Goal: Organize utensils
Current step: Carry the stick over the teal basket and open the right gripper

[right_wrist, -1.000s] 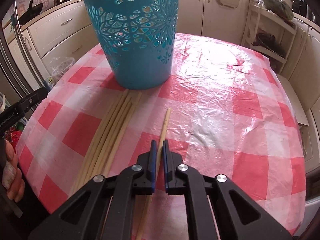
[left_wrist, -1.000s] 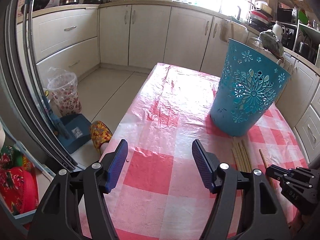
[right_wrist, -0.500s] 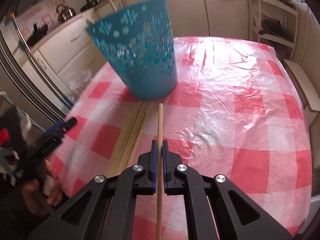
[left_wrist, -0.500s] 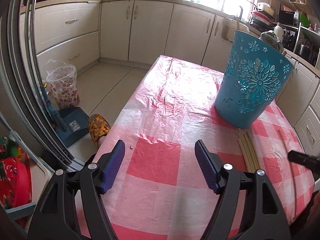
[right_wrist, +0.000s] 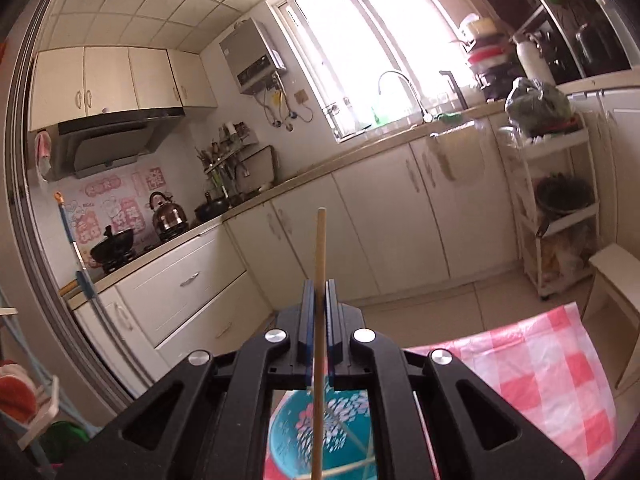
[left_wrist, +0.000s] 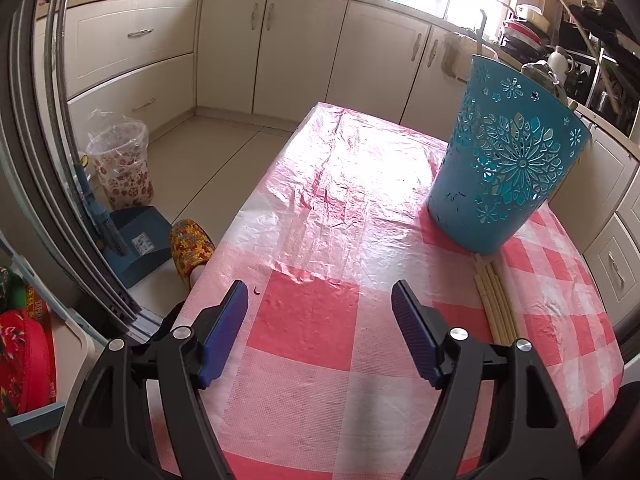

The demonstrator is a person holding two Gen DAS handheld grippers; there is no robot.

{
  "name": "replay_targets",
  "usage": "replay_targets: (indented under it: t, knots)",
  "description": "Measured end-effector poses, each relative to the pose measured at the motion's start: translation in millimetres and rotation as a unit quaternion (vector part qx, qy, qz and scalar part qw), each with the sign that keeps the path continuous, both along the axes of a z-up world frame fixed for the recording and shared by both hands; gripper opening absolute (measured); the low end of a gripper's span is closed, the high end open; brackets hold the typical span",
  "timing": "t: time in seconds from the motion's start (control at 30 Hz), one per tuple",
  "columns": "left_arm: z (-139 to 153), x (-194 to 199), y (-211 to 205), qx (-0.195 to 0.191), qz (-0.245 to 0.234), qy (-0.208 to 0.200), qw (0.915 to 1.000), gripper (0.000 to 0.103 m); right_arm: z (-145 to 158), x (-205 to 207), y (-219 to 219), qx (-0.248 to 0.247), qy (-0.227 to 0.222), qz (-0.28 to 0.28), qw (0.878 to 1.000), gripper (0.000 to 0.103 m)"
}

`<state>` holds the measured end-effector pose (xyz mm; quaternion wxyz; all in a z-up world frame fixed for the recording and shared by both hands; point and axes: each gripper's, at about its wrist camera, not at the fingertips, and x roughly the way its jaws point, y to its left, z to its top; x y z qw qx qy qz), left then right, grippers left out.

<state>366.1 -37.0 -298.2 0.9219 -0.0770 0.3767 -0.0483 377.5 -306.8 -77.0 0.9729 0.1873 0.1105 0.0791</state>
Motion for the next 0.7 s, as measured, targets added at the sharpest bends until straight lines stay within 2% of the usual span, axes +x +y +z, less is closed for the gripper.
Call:
replay_targets:
  t: [0.07, 0.2, 0.37, 0.53, 0.63, 0.7]
  knots:
    - [-1, 1, 0, -0.003, -0.002, 0.002, 1.0, 0.071, -8, 16, 5, -0.023, -0.004, -0.021, 1.0, 0.006]
    - [-2, 3, 0, -0.011, -0.005, 0.007, 0.9999, 0.071, -34, 34, 9, -0.042, 0.032, -0.022, 0.998, 0.006]
    - [-3, 4, -1, -0.013, -0.006, 0.009, 0.9999, 0.071, -49, 21, 16, -0.063, 0.057, 0.004, 0.996, 0.009]
    - [-2, 3, 0, -0.004, 0.003, 0.012, 0.9999, 0.071, -40, -20, 9, -0.05, 0.053, 0.004, 0.997, 0.03]
    - [5, -1, 0, 0.006, 0.008, 0.015, 0.9998, 0.072, -42, -55, 2, -0.044, 0.071, 0.0, 0.997, 0.041]
    - [15, -10, -2, 0.016, 0.007, 0.007, 0.9998, 0.074, -51, -81, -1, -0.046, 0.094, -0.003, 0.994, 0.043]
